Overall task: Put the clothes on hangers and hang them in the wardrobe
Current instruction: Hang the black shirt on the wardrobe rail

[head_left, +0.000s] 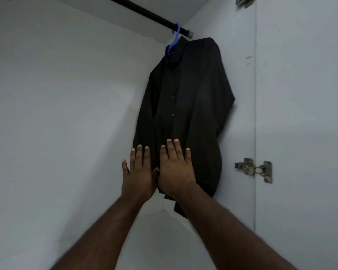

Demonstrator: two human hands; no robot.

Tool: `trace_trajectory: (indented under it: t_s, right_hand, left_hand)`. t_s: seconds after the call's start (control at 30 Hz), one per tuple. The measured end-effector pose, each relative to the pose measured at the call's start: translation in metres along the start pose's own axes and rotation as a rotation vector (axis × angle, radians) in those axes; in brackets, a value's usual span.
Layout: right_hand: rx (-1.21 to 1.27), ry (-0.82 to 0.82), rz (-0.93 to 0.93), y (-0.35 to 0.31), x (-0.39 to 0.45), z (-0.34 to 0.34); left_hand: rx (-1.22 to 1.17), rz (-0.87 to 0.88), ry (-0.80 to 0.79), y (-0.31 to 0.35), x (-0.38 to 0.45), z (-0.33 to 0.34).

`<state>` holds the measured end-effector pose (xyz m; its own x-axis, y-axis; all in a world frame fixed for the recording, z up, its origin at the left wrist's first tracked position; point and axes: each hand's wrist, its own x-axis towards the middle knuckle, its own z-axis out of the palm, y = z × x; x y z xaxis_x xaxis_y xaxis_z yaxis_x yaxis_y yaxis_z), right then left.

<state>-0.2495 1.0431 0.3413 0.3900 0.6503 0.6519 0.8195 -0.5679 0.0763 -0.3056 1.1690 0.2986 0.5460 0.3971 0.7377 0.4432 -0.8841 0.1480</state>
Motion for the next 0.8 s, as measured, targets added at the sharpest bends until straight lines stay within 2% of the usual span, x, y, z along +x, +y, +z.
trace_trajectory:
  t_s: [0.27,0.53,0.8]
  right_hand:
    - [-0.011,0.013,0.01,0.046,-0.075,-0.048]
    - [-0.067,0.097,0.086,0.08,-0.145,-0.095]
    - [-0.164,0.043,0.173,0.106,-0.24,-0.131]
  left_hand:
    - [0.025,0.012,-0.021,0.086,-0.056,-0.029]
    - [-0.035,0.131,0.107,0.156,-0.092,-0.048]
    - [-0.126,0.183,0.018,0.231,-0.162,-0.062]
